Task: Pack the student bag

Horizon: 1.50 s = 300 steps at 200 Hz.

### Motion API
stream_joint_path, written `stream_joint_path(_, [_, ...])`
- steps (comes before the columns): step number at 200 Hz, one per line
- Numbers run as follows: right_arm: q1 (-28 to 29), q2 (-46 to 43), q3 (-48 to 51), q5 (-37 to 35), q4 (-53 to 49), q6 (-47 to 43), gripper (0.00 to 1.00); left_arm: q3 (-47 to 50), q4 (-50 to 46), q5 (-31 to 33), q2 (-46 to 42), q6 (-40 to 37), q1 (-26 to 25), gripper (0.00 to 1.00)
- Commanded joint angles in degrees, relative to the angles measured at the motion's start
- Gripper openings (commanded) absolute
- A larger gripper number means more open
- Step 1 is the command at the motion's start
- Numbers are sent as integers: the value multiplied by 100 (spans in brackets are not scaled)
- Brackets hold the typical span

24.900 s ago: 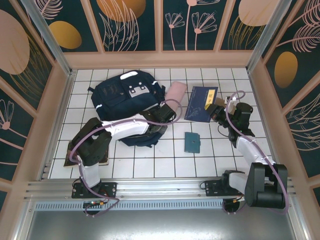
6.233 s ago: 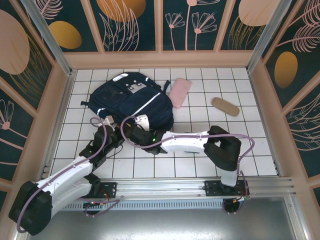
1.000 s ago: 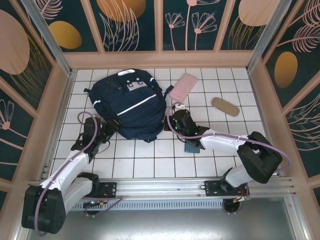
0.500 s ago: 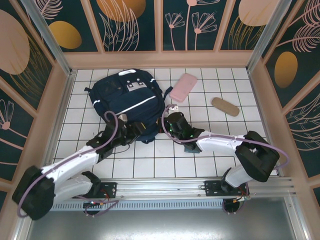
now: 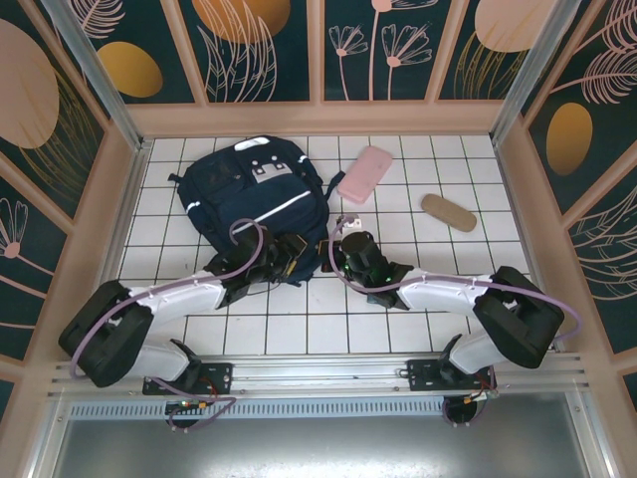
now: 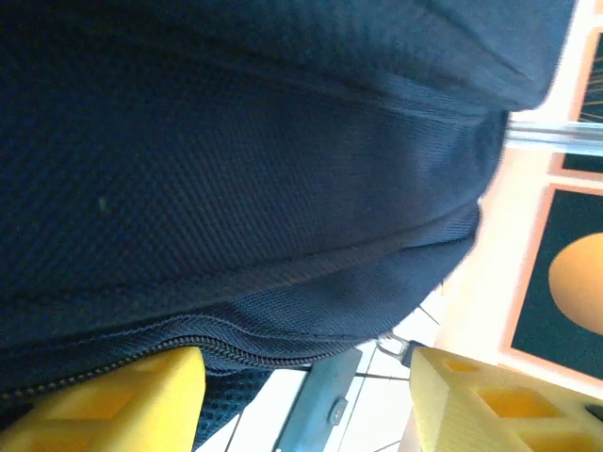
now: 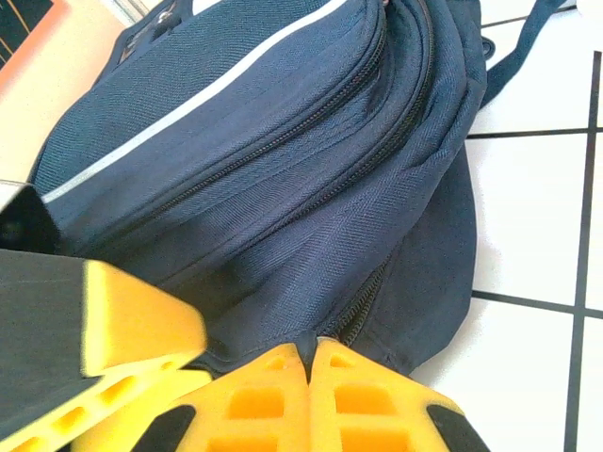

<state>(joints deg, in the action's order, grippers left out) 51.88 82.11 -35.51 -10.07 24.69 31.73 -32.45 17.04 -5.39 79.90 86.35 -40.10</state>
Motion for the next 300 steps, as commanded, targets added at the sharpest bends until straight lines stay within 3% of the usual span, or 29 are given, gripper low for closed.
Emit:
stream_joint_path(1, [106,-248,22,219,729,-122,0,-98,12,135,340,467,-33,57])
stream_joint_path(24, [155,-235,48,319,820,-149,0,-29,130,264,528,620,-32,47])
stream_joint_path(41, [173,-223,64,360,868,-150,0,-33,203,330,632,627,-33,18])
stream_joint_path(47, [174,-223,70,373,879,-149,0,-23,212,350,648,606,-28,0])
stream_joint_path(96, [102,-263,74,76,716,-193,0,544,-352,775,-204,436,197,0])
stream_joint_path(142, [-90,-355,193,111,716,-223,0,1699,-1582,972,-2402,-19,1340,0])
stream_joint_path(169, [-65,-243,211,217,933,-219,0,1663,-1570,648,-3310,-223,1403,0])
stream_joint_path(177, [-46,-170,211,224,1031,-220,0,1602,-1423,433,-3377,-182,1404,9])
stream_joint_path(198, [-4,-10,194,212,1206,-256,0,1466,-944,3,-3283,113,1280,27])
stream_joint_path(224, [20,34,228,199,1336,-272,0,1383,54,-62,-2765,873,627,48])
stream_joint_path(250, [42,-27,323,167,1435,-297,0,1272,1239,-57,-1958,1615,159,48])
stream_joint_path(300, [94,-125,486,122,1632,-377,0,590,1498,321,-891,2144,-318,47])
